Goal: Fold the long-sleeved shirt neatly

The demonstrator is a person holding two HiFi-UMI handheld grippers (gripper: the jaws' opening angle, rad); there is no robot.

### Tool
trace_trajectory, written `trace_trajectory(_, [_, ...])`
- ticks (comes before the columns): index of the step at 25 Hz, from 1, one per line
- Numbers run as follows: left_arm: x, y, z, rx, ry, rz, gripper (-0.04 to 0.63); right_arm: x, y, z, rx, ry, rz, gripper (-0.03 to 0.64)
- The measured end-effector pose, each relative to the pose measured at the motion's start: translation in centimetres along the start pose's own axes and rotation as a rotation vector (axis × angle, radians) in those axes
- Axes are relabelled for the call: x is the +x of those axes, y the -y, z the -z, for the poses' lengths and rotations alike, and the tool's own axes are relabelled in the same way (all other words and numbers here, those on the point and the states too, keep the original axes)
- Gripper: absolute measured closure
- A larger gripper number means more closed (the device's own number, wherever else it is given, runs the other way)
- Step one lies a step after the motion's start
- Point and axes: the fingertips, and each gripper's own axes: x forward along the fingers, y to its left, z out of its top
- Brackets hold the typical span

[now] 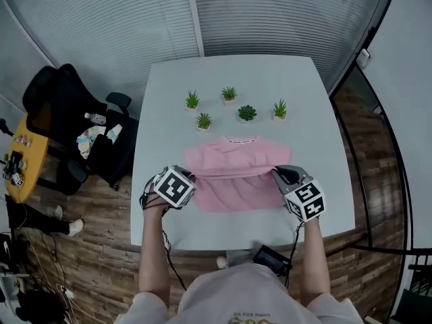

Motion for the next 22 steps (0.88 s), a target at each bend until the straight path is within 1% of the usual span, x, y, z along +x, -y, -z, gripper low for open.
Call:
trace_trajectory(7, [0.5, -3.2, -3.1, 0.001, 0.001, -0.048, 0.555, 2.4, 2.4, -1.9, -0.006, 0.011, 0.007, 0.586])
trace_trajectory(12, [1.9, -5.7, -5.0, -0.014, 0.0, -0.066, 0.555, 4.5, 4.4, -2.5, -0.004, -0.006, -0.012, 0.586])
trace_trajectory(18, [4.1, -8.3, -6.7, -0.051, -0.006, -0.089, 0.554, 7.3, 6.7, -2.6, -0.001, -0.024, -0.032, 0.584])
trace_trajectory(22, [6.1, -10.0, -7.1, -0.085, -0.023, -0.105, 0.554, 9.5, 7.8, -2.1, 0.01, -0.049, -0.056, 0.584])
